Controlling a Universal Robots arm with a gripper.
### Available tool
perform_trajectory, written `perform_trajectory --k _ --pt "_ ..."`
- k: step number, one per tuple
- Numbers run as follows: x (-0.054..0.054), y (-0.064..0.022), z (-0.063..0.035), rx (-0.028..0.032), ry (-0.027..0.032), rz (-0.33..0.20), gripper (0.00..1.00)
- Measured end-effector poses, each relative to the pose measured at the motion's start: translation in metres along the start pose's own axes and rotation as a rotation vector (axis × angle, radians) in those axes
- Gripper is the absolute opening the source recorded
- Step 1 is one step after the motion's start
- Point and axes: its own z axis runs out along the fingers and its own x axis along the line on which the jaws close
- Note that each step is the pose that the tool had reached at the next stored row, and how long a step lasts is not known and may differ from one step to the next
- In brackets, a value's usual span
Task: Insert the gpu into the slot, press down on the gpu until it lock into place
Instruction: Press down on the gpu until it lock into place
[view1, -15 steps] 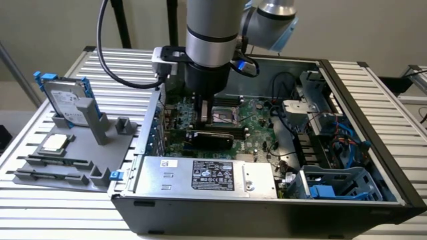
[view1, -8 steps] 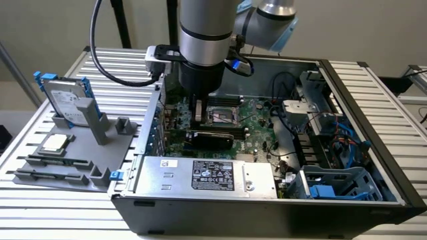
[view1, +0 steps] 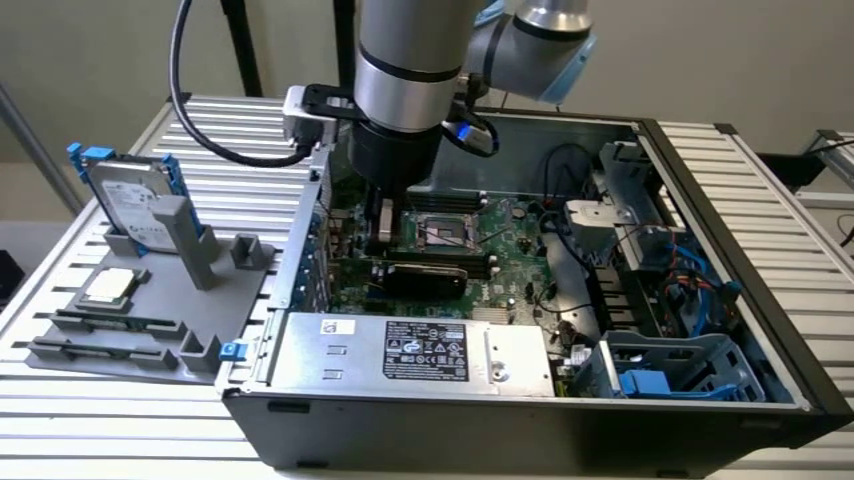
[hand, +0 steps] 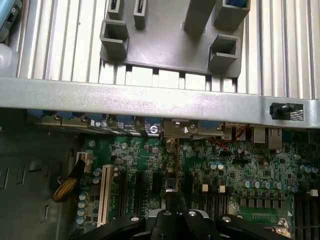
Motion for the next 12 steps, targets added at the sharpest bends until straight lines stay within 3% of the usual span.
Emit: perform_trajectory --k 3,6,12 --pt "-0.0001 0.0015 0.0002 -0.0286 0.0008 -0.005 0.11" --pt "-0.0002 0.0030 0.0003 -0.0519 0.0039 -0.011 0.11" --pt "-0.0003 0.0051 0.0007 -0.0935 0.0201 -0.023 0.11"
